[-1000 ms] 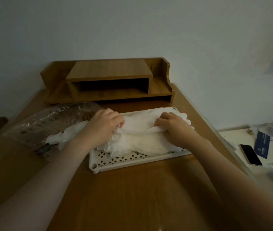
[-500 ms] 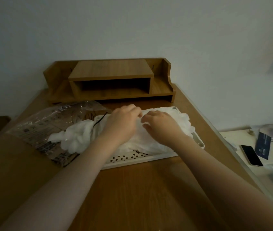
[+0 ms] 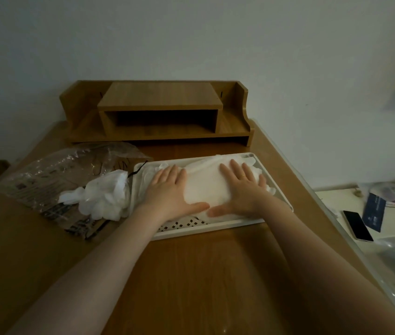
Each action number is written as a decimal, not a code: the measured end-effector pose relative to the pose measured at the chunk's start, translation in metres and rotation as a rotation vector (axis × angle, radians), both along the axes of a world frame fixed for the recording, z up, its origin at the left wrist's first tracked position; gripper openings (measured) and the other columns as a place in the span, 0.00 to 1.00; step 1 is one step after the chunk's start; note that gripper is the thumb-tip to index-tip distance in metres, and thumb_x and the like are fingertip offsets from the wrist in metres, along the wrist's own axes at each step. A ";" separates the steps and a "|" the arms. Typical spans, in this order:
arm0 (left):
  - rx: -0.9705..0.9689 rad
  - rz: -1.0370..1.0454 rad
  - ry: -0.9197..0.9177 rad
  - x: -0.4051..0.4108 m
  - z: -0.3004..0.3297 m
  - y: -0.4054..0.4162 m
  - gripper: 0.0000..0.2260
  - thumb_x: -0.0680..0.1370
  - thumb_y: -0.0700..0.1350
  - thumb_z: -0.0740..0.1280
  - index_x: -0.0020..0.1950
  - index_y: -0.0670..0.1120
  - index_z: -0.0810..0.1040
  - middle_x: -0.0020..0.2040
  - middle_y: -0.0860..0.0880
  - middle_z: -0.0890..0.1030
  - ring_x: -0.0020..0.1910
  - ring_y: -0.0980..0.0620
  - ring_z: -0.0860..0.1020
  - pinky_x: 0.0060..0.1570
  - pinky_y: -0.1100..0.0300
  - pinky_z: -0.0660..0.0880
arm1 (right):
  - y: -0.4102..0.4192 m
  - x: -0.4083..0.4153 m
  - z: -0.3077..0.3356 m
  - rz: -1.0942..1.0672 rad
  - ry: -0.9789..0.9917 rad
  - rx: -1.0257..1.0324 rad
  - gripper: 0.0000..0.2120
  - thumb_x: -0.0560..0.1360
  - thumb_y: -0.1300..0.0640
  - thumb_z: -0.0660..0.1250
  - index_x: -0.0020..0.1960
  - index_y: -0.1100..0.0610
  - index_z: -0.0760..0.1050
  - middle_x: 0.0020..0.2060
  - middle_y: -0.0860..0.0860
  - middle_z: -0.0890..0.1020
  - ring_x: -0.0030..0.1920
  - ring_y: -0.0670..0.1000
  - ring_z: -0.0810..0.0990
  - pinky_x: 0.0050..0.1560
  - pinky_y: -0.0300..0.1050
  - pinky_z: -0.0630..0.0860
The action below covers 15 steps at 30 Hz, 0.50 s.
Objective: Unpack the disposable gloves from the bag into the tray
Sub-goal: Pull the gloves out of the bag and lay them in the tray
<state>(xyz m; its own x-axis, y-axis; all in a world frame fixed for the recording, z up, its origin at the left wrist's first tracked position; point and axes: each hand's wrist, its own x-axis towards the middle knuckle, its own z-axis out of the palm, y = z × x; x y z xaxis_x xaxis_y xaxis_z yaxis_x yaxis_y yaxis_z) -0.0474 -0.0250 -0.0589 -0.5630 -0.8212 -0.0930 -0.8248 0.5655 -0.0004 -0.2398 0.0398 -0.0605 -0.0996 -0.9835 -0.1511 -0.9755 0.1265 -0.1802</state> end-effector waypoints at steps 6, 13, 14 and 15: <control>0.060 0.025 0.041 0.014 0.003 0.001 0.53 0.66 0.77 0.56 0.78 0.44 0.41 0.78 0.45 0.41 0.77 0.47 0.42 0.73 0.52 0.41 | 0.008 0.008 0.008 -0.007 0.018 -0.015 0.58 0.61 0.24 0.64 0.76 0.45 0.35 0.76 0.48 0.35 0.74 0.57 0.30 0.69 0.69 0.32; -0.227 -0.102 0.664 0.063 0.032 0.015 0.14 0.78 0.45 0.64 0.64 0.45 0.76 0.69 0.47 0.71 0.70 0.47 0.66 0.68 0.50 0.63 | -0.001 0.092 0.047 0.118 -0.094 -0.578 0.19 0.79 0.47 0.61 0.67 0.54 0.72 0.71 0.53 0.67 0.74 0.56 0.59 0.74 0.57 0.50; -0.319 -0.099 0.660 0.073 0.032 0.010 0.11 0.77 0.43 0.67 0.58 0.43 0.80 0.67 0.45 0.74 0.68 0.44 0.67 0.66 0.44 0.66 | -0.005 0.106 0.048 0.181 -0.156 -0.621 0.14 0.79 0.53 0.62 0.62 0.57 0.75 0.67 0.54 0.72 0.69 0.56 0.67 0.71 0.54 0.61; -0.371 -0.061 0.633 0.080 0.032 0.006 0.08 0.76 0.42 0.68 0.53 0.43 0.82 0.67 0.44 0.73 0.69 0.43 0.66 0.65 0.41 0.66 | -0.009 0.117 0.047 0.239 -0.203 -0.632 0.12 0.79 0.57 0.62 0.59 0.59 0.78 0.62 0.56 0.76 0.64 0.56 0.72 0.65 0.51 0.69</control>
